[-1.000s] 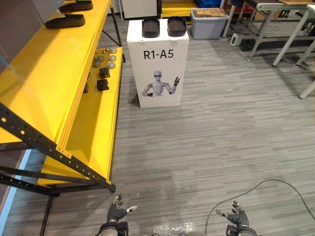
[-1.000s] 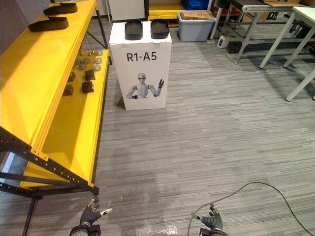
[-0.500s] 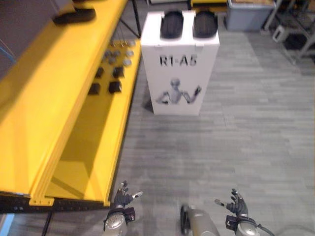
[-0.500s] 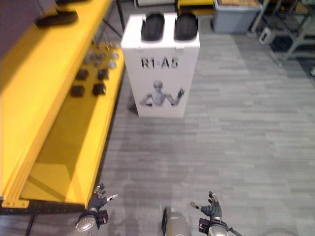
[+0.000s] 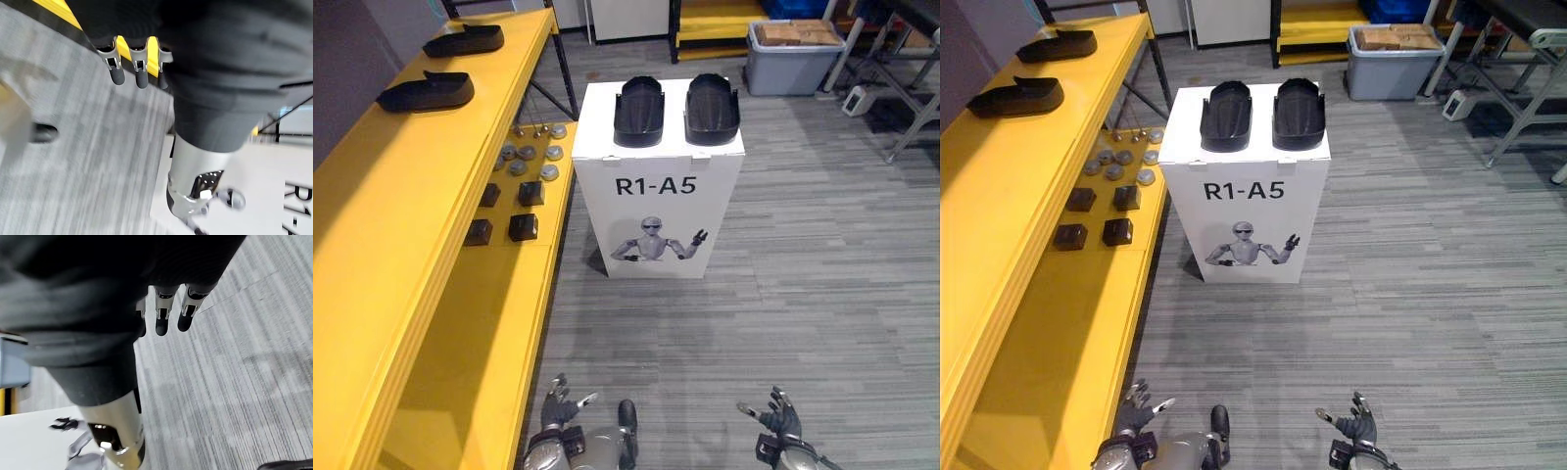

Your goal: Walk over and take plastic housings, then place them on the shelf

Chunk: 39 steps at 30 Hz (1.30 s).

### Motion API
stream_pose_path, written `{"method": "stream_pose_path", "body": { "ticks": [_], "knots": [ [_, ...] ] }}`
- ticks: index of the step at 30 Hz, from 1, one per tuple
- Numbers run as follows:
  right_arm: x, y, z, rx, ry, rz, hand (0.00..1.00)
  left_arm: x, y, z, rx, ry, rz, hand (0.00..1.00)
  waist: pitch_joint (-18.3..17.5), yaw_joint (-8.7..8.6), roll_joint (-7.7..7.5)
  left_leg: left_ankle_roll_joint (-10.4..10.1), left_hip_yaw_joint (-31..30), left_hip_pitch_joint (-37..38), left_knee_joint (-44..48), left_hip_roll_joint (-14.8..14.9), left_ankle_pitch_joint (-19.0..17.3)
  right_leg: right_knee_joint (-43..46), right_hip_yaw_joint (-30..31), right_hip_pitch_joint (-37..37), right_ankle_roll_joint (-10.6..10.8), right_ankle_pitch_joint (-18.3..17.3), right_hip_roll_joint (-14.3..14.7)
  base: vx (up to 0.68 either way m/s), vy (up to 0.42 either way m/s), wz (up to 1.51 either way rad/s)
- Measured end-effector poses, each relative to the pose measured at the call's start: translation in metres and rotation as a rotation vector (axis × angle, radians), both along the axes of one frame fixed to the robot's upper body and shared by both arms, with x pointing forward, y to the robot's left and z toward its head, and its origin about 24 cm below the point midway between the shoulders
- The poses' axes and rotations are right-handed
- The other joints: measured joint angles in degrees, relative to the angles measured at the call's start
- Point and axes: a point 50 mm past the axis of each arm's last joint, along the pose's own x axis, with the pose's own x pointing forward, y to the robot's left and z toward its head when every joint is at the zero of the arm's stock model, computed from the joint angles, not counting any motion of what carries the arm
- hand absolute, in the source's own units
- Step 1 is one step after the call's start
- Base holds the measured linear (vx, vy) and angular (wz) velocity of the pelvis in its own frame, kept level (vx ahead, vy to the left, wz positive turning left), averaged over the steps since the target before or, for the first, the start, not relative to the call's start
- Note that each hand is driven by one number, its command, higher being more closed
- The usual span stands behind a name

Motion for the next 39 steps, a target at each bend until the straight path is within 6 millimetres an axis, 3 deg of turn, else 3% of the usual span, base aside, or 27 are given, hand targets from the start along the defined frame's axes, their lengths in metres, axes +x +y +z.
{"method": "stream_pose_path", "body": {
  "ticks": [1, 2, 4, 6, 8, 9, 10, 11, 12, 13, 14, 16, 17, 19, 21, 24, 25, 26, 29, 34, 36, 39],
  "knots": [
    [-0.002, 0.003, -0.002, 0.009, 0.006, 0.003, 0.00, 0.000, 0.002, 0.000, 0.008, 0.005, -0.006, 0.00, 0.03, -0.17, -0.75, 0.17, 0.11, 2.66, 0.34, -0.68, -2.01, 10.80, 0.00, -3.65, 4.01, 1.00, -1.56, 0.50, 0.089, -0.06],
    [-0.003, 0.006, -0.002, 0.017, 0.008, 0.009, 0.00, -0.001, 0.000, -0.003, 0.010, 0.020, -0.026, 0.00, -0.11, -0.87, -0.96, 0.37, -0.26, 6.01, 1.05, -1.10, -4.49, 21.62, -0.70, -8.03, 3.51, 0.52, -2.93, 0.60, 0.077, 0.09],
    [-0.004, 0.010, -0.002, 0.023, 0.007, 0.028, 0.00, 0.002, 0.000, -0.002, 0.016, 0.015, -0.035, 0.00, -0.39, -1.65, -0.70, 0.25, -1.27, 10.56, 0.06, -0.91, -6.78, 26.32, -3.06, -13.96, 2.08, -0.30, -4.68, 0.50, 0.009, 0.18],
    [-0.002, 0.012, -0.002, 0.026, 0.003, 0.042, 0.00, 0.006, 0.001, -0.001, 0.021, 0.012, -0.038, 0.00, -0.34, -1.73, -0.14, -0.18, -1.81, 14.68, -1.94, 0.78, -7.57, 20.96, -5.91, -19.22, 1.03, -0.92, -5.17, 0.48, -0.068, 0.12],
    [-0.002, 0.014, -0.004, 0.031, 0.012, 0.052, 0.00, 0.007, 0.004, -0.003, 0.033, 0.024, -0.040, 0.00, -0.06, -3.04, 0.95, -1.16, -3.62, 17.72, -3.68, 4.18, -8.13, 4.20, -6.38, -22.39, 0.49, -0.74, -2.65, 0.52, -0.174, 0.46],
    [-0.004, 0.013, -0.006, 0.033, 0.027, 0.050, 0.00, 0.008, 0.008, -0.003, 0.046, 0.027, -0.042, 0.00, -0.52, -4.07, 0.60, -2.76, -4.81, 18.40, -4.16, 5.39, -9.00, -8.21, -5.11, -22.46, 0.35, 2.33, -1.62, 0.57, -0.258, 0.62],
    [-0.006, 0.013, -0.007, 0.033, 0.037, 0.048, 0.00, 0.009, 0.009, -0.004, 0.051, 0.031, -0.044, 0.00, -0.61, -4.16, 0.35, -3.86, -5.15, 19.00, -4.44, 5.94, -9.62, -12.46, -4.35, -22.37, 0.10, 7.21, -1.21, 0.61, -0.316, 0.54],
    [-0.013, 0.009, -0.011, 0.028, 0.069, 0.040, 0.00, 0.007, 0.009, -0.008, 0.051, 0.058, -0.046, 0.00, -0.82, -4.30, 0.90, -5.70, -6.59, 20.19, -4.67, 7.42, -10.72, -15.08, -4.40, -20.46, -3.24, 14.67, 0.48, 0.41, -0.228, 0.13],
    [-0.011, 0.006, -0.011, 0.022, 0.073, 0.040, 0.00, 0.005, 0.008, -0.010, 0.047, 0.072, -0.042, 0.00, -1.23, -3.77, 2.05, -6.74, -6.29, 19.73, -4.18, 9.04, -10.28, -14.80, -5.02, -20.61, -3.99, 15.20, 1.43, 0.49, -0.308, 0.10],
    [-0.009, 0.005, -0.010, 0.021, 0.065, 0.030, 0.00, 0.004, 0.005, -0.012, 0.038, 0.083, -0.045, 0.00, -1.15, -3.65, 2.18, -9.02, -6.26, 19.33, -2.50, 9.17, -8.43, -12.62, -5.19, -20.75, -4.98, 14.27, 1.29, 0.36, -0.244, 0.00],
    [-0.008, 0.005, -0.010, 0.023, 0.062, 0.027, 0.00, 0.003, 0.004, -0.013, 0.033, 0.084, -0.044, 0.00, -1.15, -3.61, 2.18, -9.22, -6.28, 19.30, -0.96, 9.14, -7.44, -12.01, -5.33, -20.05, -5.37, 13.59, 1.12, 0.41, -0.304, 0.39],
    [-0.013, 0.005, -0.007, 0.014, 0.052, 0.037, 0.00, 0.005, -0.003, -0.012, 0.004, 0.071, -0.021, 0.00, -1.00, -4.33, 2.37, -9.17, -7.10, 12.41, 19.03, 10.65, -4.13, -14.62, -8.76, -13.13, -6.17, 10.98, 0.33, 0.37, -0.294, 0.68],
    [-0.012, 0.009, -0.006, 0.018, 0.040, 0.046, 0.00, 0.006, -0.005, -0.010, -0.006, 0.058, -0.013, 0.00, -0.72, -3.82, 2.10, -8.83, -6.46, 8.39, 27.77, 12.54, -3.71, -16.45, -9.55, -10.40, -6.78, 10.54, 0.51, 0.27, -0.237, 0.50],
    [-0.007, 0.012, -0.002, 0.020, 0.008, 0.048, 0.00, 0.009, -0.006, -0.007, -0.010, 0.042, -0.013, 0.00, -0.67, -2.65, 2.14, -9.59, -3.87, 3.31, 35.13, 15.19, -5.82, -19.80, -10.28, -6.26, -7.45, 10.05, 0.77, 0.21, -0.156, 0.12],
    [-0.005, 0.011, 0.000, 0.021, -0.012, 0.036, 0.00, 0.007, -0.008, -0.007, -0.017, 0.041, -0.009, 0.00, -0.62, -1.70, 2.31, -9.43, -0.76, 1.31, 30.97, 16.61, -6.73, -22.74, -11.04, -3.13, -7.30, 9.98, 0.53, 0.19, -0.059, -0.04],
    [-0.009, 0.010, 0.000, 0.029, -0.009, 0.013, 0.00, 0.002, -0.014, -0.010, -0.035, 0.054, -0.005, 0.00, -1.08, -1.43, 3.13, -9.51, 0.07, 1.63, 12.52, 15.09, -5.06, -23.97, -11.38, -1.33, -5.50, 8.53, 0.21, 0.15, 0.090, -0.02],
    [-0.013, 0.003, 0.000, 0.015, -0.003, -0.010, 0.00, 0.001, -0.018, -0.011, -0.046, 0.060, -0.005, 0.00, -1.69, -1.54, 4.38, -9.77, -0.66, 2.21, 4.74, 14.11, 1.09, -23.77, -11.09, -1.61, -4.50, 7.86, 0.93, 0.21, 0.221, -0.04],
    [-0.018, -0.002, -0.002, 0.009, 0.016, -0.039, 0.00, -0.002, -0.018, -0.013, -0.043, 0.077, -0.015, 0.00, -2.38, -1.84, 5.70, -8.96, -1.39, 3.68, 0.98, 13.84, 1.71, -23.62, -10.55, -1.38, -3.45, 6.84, 1.71, 0.19, 0.202, 0.00],
    [-0.022, 0.003, -0.006, 0.024, 0.033, -0.059, 0.00, -0.004, -0.008, -0.015, -0.013, 0.092, -0.013, 0.00, -2.46, -2.39, 2.63, -7.74, 0.35, 7.09, -5.13, 10.64, 2.62, -23.32, -8.06, -1.60, -2.06, 5.98, -1.00, 0.15, 0.186, -0.08],
    [-0.020, -0.008, 0.002, -0.007, -0.008, -0.101, 0.00, -0.013, 0.007, -0.018, 0.029, 0.119, -0.012, 0.00, -3.17, -2.75, 2.18, -6.76, 3.22, 11.61, -12.37, 7.12, 3.69, -23.70, -4.85, -1.69, -0.37, 4.97, -3.63, 0.10, 0.136, -0.22],
    [-0.017, -0.024, 0.015, -0.049, -0.070, -0.151, 0.00, -0.013, 0.013, -0.017, 0.046, 0.117, -0.016, 0.00, -3.51, -3.00, 1.88, -6.61, 3.32, 11.83, -13.70, 6.59, 3.91, -23.86, -4.46, -2.11, -0.19, 4.85, -3.88, 0.10, 0.067, -0.07],
    [-0.010, -0.068, 0.050, -0.181, -0.194, -0.236, 0.00, -0.013, 0.017, -0.016, 0.058, 0.109, -0.019, 0.00, -3.63, -4.06, 1.78, -6.44, 3.40, 11.88, -14.94, 5.91, 4.10, -24.23, -2.78, -2.51, -0.15, 4.90, -3.78, 0.11, 0.035, -0.01]
  ]
}}
